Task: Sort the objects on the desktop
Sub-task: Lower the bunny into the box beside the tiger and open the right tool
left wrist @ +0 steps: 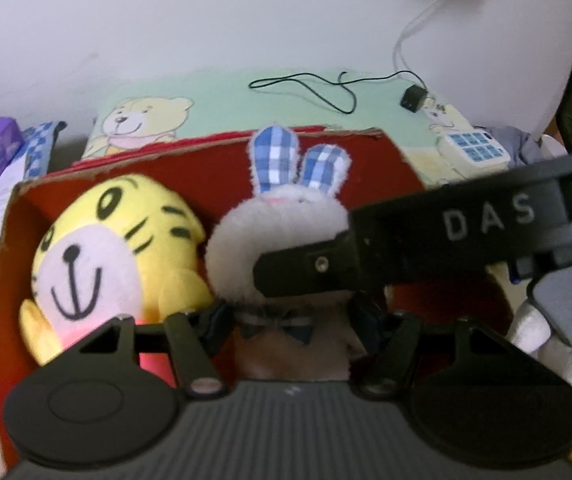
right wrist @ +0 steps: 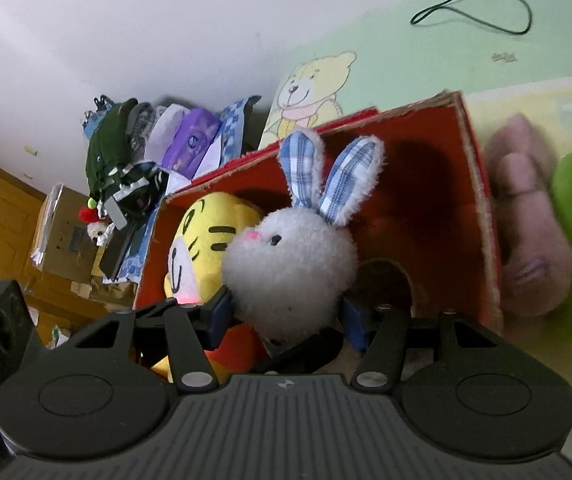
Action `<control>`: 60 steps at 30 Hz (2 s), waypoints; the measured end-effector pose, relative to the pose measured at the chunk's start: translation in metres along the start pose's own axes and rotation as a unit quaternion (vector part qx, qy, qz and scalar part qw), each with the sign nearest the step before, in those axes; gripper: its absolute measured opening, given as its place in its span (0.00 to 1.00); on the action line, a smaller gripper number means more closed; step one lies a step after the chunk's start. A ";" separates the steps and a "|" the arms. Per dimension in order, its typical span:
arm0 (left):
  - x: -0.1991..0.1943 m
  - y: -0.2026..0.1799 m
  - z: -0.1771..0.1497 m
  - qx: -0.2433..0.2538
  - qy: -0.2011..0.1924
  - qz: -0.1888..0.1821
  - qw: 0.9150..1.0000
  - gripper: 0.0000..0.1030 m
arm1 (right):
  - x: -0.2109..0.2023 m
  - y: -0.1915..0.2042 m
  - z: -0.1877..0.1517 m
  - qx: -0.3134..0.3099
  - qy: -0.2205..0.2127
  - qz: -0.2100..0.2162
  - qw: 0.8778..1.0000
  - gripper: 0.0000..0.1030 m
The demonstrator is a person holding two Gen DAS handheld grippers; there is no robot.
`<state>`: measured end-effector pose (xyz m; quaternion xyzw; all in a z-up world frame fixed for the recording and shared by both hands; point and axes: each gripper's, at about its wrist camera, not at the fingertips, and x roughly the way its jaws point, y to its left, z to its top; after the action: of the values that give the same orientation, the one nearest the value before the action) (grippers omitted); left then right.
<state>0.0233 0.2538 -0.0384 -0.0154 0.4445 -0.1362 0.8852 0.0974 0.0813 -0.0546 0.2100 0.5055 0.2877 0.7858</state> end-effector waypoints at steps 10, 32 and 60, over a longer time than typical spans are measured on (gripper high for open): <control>-0.007 0.007 -0.011 -0.010 0.007 0.052 0.999 0.63 | 0.022 -0.002 0.004 0.016 0.058 0.051 0.997 0.57; -0.002 -0.001 -0.006 -0.011 0.011 0.059 0.998 0.62 | -0.017 -0.012 0.007 -0.023 0.007 0.016 1.000 0.41; -0.011 -0.019 -0.011 0.033 0.009 0.097 0.995 0.69 | -0.006 -0.007 -0.014 -0.010 -0.018 -0.034 0.999 0.34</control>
<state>0.0041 0.2395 -0.0333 0.0578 0.4472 -0.0642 0.8903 0.0843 0.0726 -0.0605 0.1898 0.4954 0.2622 0.8061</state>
